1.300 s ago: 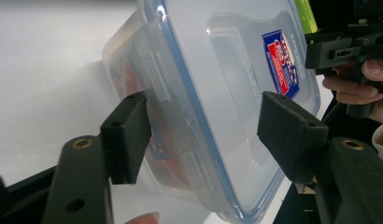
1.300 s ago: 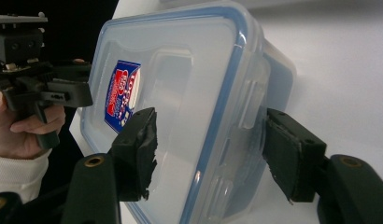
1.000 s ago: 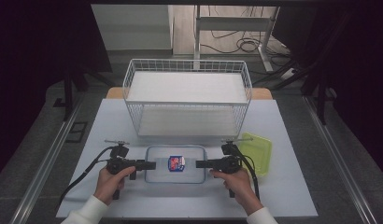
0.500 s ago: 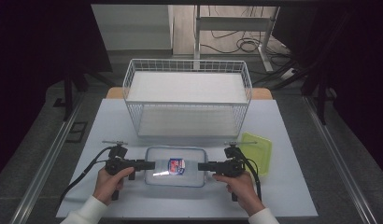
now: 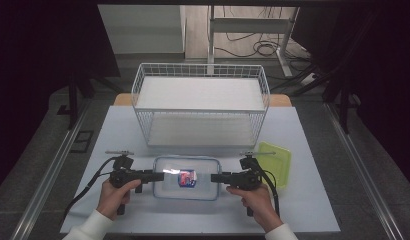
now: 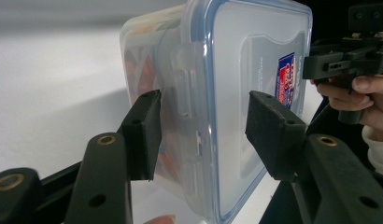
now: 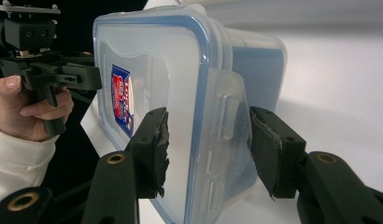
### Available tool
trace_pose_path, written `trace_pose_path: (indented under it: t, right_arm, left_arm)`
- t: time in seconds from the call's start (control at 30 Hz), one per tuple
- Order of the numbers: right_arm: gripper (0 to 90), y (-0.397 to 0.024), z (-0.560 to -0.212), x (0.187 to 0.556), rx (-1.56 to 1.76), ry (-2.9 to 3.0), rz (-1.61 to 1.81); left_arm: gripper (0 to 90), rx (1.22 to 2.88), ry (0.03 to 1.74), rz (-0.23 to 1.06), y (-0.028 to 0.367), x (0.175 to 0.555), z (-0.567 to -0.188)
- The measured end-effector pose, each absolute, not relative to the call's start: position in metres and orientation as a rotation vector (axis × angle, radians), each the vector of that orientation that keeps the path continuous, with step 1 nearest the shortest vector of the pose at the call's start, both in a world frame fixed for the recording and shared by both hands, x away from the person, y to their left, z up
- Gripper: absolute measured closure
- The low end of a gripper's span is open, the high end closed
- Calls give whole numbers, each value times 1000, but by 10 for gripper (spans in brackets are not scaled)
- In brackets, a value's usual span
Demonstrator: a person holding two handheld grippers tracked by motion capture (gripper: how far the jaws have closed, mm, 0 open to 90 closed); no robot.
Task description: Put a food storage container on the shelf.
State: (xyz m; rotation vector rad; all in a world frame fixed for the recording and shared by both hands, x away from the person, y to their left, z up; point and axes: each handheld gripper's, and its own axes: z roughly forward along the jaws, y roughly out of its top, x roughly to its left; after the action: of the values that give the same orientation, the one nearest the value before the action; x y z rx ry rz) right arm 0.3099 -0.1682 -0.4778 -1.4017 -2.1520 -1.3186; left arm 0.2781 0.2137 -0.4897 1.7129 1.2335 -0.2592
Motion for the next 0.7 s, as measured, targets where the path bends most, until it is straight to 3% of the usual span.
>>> trace_pose_path:
  t: [0.7]
  right_arm:
    - [491,-163,-453,305,-1313,-2186,-1408]
  left_arm:
    - [519,1685,1159,-217,228,262,-467]
